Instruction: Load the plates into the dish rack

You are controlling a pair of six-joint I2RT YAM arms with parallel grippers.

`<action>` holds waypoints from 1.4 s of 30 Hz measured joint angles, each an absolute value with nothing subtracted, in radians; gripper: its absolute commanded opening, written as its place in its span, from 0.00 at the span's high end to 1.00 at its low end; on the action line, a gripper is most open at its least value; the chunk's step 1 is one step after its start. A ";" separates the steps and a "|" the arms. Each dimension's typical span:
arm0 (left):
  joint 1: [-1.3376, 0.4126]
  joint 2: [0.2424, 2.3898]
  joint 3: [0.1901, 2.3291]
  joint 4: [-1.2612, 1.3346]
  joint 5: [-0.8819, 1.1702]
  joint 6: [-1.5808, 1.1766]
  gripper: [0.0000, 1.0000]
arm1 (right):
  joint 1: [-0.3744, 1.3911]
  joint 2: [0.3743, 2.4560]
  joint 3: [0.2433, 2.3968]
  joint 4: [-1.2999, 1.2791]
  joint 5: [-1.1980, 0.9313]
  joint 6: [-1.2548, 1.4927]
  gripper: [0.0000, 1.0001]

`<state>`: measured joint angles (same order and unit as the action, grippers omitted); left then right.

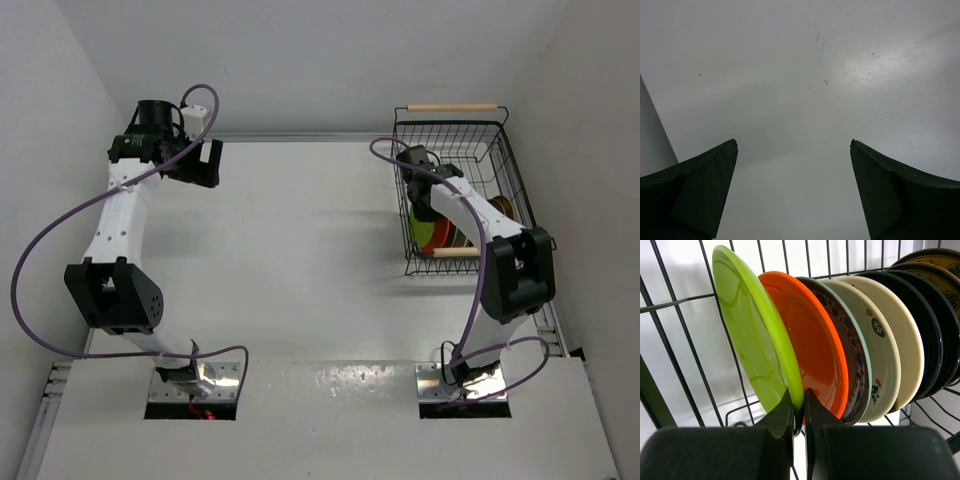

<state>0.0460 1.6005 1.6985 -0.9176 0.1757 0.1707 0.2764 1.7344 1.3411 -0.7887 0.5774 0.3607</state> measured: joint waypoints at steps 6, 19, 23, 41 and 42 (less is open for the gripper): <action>0.049 1.600 1.697 -0.918 0.179 0.171 0.00 | 0.299 1.751 1.351 -0.799 0.610 0.387 0.91; 0.049 1.600 1.697 -0.918 0.191 0.171 0.00 | 0.292 1.759 1.382 -0.856 0.599 0.411 0.56; 0.049 1.600 1.697 -0.919 0.192 0.171 0.00 | 0.290 1.739 1.419 -0.881 0.588 0.410 0.30; 0.049 1.540 1.594 -0.910 0.167 0.189 0.00 | 0.285 0.594 0.939 -0.726 0.213 0.554 0.00; 0.049 1.518 1.563 -0.910 0.162 0.194 0.00 | 0.285 0.561 0.888 -0.735 0.171 0.579 0.00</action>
<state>0.0494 1.5185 1.5631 -0.9100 0.1623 0.1944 0.2852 0.5613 0.8875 -0.7345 0.1707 0.5785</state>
